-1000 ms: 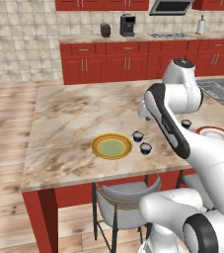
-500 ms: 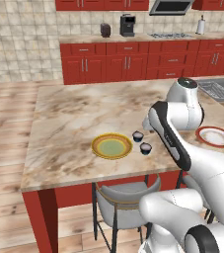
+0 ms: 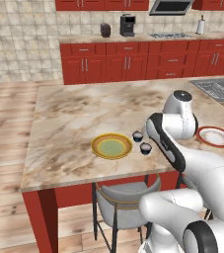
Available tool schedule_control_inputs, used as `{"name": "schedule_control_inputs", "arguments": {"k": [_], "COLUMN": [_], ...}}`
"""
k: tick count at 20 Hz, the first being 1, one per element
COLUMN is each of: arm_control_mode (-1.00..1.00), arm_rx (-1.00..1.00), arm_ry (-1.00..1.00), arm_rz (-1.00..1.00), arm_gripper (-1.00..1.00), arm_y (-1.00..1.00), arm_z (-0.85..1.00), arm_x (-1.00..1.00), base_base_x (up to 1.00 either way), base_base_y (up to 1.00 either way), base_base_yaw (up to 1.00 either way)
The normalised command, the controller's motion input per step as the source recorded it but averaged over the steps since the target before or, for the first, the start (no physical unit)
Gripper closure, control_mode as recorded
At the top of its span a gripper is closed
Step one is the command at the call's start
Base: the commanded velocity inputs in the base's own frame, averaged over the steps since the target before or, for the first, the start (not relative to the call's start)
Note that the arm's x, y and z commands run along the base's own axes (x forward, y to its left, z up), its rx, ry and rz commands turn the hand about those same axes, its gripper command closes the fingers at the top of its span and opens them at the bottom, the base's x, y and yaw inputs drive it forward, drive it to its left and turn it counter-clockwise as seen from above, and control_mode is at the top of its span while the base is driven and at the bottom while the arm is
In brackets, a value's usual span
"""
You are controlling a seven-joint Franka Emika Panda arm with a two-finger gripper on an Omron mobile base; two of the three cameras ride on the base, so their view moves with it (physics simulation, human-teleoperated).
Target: Place two yogurt containers on each plate.
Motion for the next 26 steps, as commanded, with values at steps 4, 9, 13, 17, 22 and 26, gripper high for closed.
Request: {"name": "schedule_control_inputs", "arguments": {"k": [4,9,13,17,22,26], "arm_control_mode": [-1.00,-1.00,-1.00,-1.00,-1.00,-1.00], "arm_rx": [-0.01,0.00,0.00,0.00,0.00,0.00], "arm_ry": [0.00,0.00,0.00,0.00,0.00,0.00], "arm_rz": [-0.05,-0.05,-0.04,-0.04,-0.01,0.00], "arm_gripper": [-1.00,-1.00,-1.00,-1.00,-1.00,-1.00], "arm_y": [-0.02,-0.02,-0.03,-0.04,0.00,0.00], "arm_z": [-0.44,-0.33,-0.25,-0.18,-0.15,-0.16], "arm_x": [0.22,0.21,0.25,0.20,0.26,0.23], "base_base_x": [0.00,0.00,0.00,0.00,0.00,0.00], "base_base_y": [0.00,0.00,0.00,0.00,0.00,0.00], "base_base_yaw": [0.00,0.00,0.00,0.00,0.00,0.00]}}
